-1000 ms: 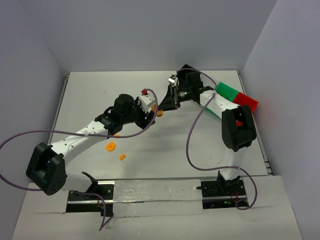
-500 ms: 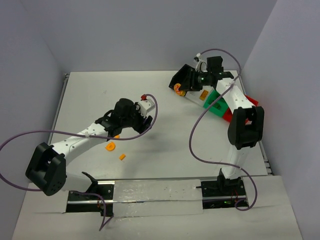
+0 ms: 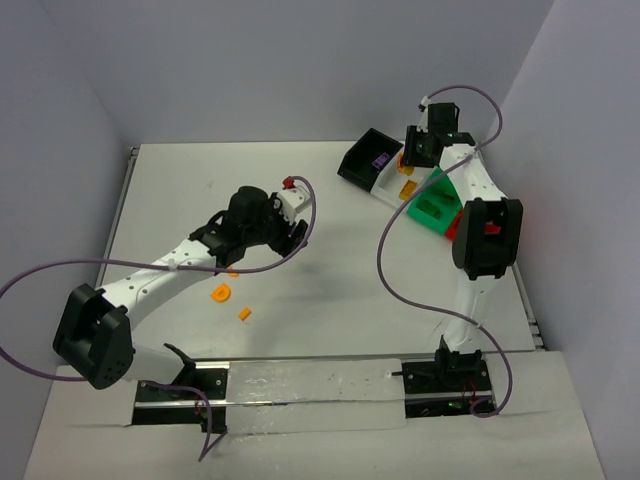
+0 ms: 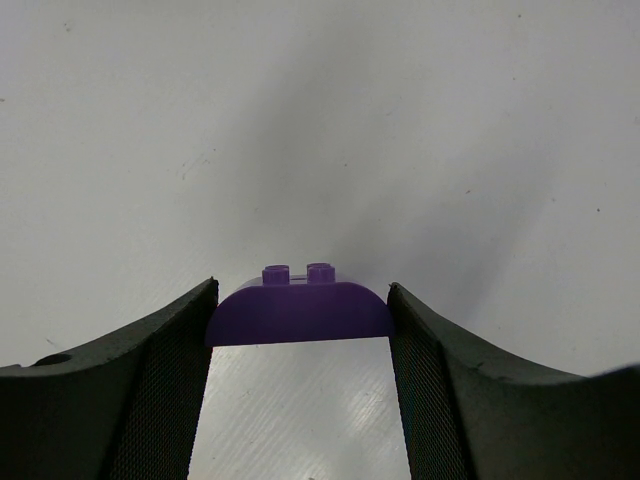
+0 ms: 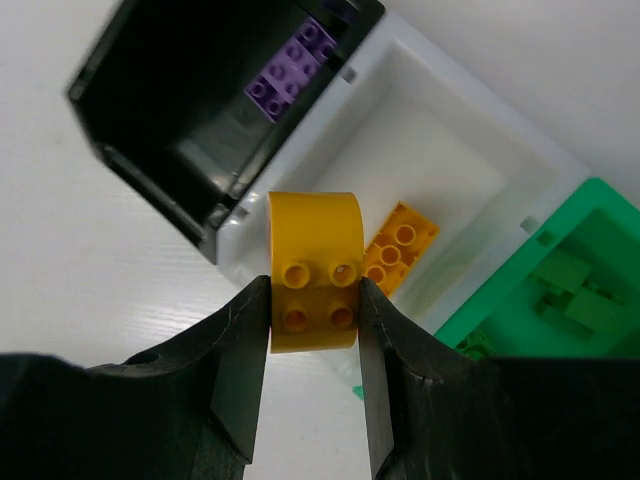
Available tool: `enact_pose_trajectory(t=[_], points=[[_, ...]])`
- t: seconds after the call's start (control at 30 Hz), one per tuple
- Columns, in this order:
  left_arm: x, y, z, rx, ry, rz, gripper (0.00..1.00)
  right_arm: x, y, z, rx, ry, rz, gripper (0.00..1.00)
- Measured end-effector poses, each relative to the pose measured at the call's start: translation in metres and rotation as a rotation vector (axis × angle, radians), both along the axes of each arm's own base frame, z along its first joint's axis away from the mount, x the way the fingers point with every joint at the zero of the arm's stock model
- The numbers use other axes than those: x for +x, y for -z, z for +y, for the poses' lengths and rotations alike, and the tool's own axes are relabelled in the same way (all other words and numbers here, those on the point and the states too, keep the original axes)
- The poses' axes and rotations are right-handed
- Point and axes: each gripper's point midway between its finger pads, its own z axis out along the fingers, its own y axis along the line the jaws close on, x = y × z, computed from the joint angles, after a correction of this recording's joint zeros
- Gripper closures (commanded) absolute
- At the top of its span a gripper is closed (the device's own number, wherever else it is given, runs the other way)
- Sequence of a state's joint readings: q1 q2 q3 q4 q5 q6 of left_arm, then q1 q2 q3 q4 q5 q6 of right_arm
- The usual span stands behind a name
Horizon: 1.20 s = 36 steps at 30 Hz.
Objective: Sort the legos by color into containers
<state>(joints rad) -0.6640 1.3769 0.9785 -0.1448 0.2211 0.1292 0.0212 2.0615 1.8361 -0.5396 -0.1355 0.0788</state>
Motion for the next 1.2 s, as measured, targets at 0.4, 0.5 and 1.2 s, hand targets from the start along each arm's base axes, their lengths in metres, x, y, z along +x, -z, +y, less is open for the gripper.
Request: enact_pose_trajectory(t=[0.4, 0.5, 1.2], points=[[-0.007, 0.001, 0.000, -0.028, 0.007, 0.061, 0.82, 0.011, 0.040, -0.005, -0.028, 0.024, 0.067, 0.00], [-0.010, -0.004, 0.001, -0.079, 0.006, 0.105, 0.81, 0.003, 0.030, 0.009, 0.035, -0.015, 0.063, 0.00], [0.006, -0.108, 0.056, -0.911, -0.136, 0.838, 0.79, -0.201, -0.123, 0.238, 0.148, -0.942, -0.317, 0.00]])
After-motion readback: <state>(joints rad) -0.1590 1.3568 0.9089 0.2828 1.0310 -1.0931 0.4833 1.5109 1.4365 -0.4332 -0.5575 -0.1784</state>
